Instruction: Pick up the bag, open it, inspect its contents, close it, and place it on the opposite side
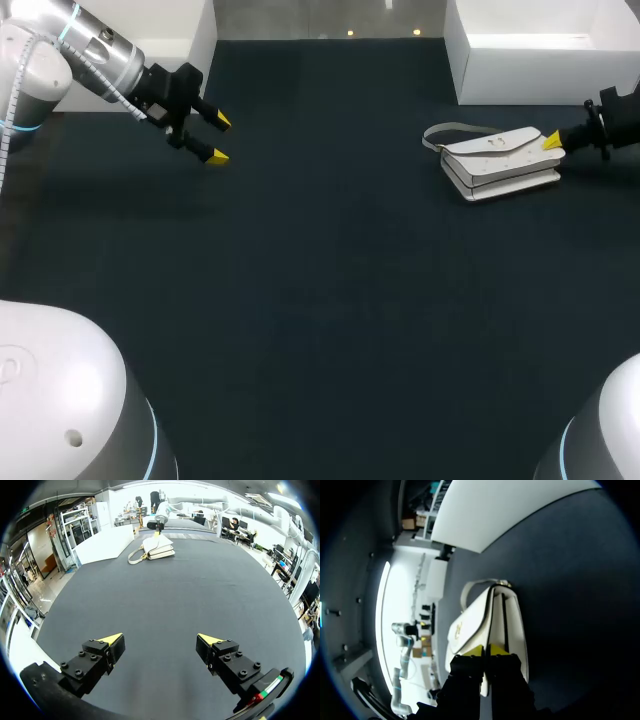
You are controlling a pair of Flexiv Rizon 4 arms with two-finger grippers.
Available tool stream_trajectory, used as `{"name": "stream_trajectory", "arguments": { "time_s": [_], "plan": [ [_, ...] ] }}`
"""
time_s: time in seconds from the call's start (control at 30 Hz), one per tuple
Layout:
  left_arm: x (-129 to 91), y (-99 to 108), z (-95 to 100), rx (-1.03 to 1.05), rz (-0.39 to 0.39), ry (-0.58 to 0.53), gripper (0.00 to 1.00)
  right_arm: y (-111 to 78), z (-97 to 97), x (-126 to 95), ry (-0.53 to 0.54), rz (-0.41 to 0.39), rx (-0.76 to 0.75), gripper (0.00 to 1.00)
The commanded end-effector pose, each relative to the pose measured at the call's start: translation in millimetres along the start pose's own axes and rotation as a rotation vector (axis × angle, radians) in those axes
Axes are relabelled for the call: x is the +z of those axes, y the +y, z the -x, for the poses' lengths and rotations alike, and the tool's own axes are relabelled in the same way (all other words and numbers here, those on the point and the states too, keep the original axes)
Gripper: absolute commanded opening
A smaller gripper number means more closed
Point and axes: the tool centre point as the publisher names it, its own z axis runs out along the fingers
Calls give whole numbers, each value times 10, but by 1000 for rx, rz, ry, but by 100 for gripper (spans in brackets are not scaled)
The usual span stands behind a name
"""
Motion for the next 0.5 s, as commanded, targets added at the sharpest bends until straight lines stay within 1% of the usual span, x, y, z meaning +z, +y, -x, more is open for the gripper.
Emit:
{"name": "stream_trajectory", "arguments": {
  "time_s": [0.03,0.3,0.5],
  "plan": [
    [10,5,-1,1,-2,-2,100,60,21,-24,7,-67,1,0],
    [10,5,-1,1,-2,-2,100,60,21,-24,7,-67,1,0],
    [10,5,-1,1,-2,-2,100,-34,5,68,42,-37,13,0]
  ]
}}
